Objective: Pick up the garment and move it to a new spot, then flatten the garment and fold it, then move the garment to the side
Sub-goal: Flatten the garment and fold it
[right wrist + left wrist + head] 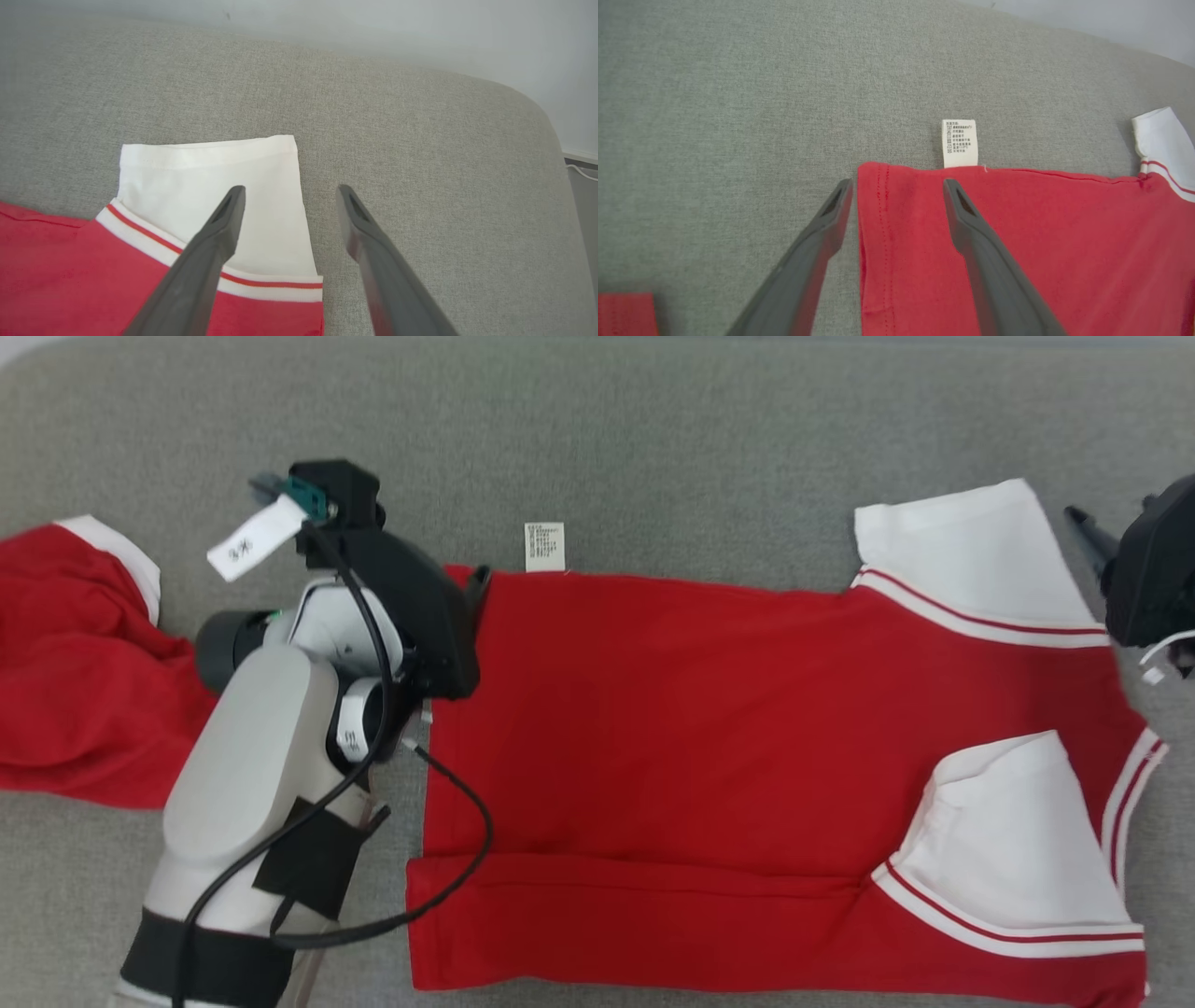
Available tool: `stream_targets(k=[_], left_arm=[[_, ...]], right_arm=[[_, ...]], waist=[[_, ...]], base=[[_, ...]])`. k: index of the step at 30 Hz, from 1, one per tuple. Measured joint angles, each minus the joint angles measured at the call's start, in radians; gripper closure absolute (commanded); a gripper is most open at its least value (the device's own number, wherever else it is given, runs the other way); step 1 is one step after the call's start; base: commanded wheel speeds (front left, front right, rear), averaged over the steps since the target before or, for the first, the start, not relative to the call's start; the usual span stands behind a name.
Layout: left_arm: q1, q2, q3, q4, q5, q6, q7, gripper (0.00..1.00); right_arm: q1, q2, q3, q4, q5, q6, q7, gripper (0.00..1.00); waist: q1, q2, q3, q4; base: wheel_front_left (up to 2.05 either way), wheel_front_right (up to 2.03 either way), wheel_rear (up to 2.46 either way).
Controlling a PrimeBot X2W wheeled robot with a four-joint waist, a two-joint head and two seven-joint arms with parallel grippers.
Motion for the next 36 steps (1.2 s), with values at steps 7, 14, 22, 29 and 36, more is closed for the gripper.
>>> stream_targets(k=[7, 14, 22, 29, 36], left_arm=[[-0.103, -0.004, -0.01, 0.048, -0.005, 0.008, 0.031, 0.0], [-0.146, -0.013, -0.026, 0.08, -0.016, 0.007, 0.038, 0.0], [-0.166, -0.006, -0.078, 0.074, -0.085, -0.01, 0.028, 0.0], [-0.166, 0.003, -0.145, 0.055, -0.165, -0.018, 0.02, 0.0], [-0.163, -0.006, -0.188, 0.054, -0.209, -0.019, 0.015, 0.0]], right_arm=[[-0.113, -0.013, -0.007, 0.049, 0.0, 0.0, 0.038, 0.0], [-0.156, -0.016, 0.012, 0.121, -0.013, 0.0, 0.054, 0.0], [-0.186, -0.027, 0.009, 0.157, -0.031, -0.006, 0.044, 0.0], [-0.194, -0.031, 0.003, 0.196, -0.037, -0.022, 0.027, 0.0], [-0.192, -0.035, -0.011, 0.241, -0.039, -0.037, 0.008, 0.0]], waist=[[-0.0001, 0.0001, 0.099, 0.031], [-0.0003, 0.0, 0.166, 0.068], [-0.0004, 0.0, 0.186, 0.089], [-0.0004, 0.0, 0.174, 0.092], [-0.0003, 0.0, 0.152, 0.099]], base=[[0.0, 0.0, 0.0], [0.0, 0.0, 0.0], [0.0, 0.0, 0.0], [0.0, 0.0, 0.0], [0.0, 0.0, 0.0]])
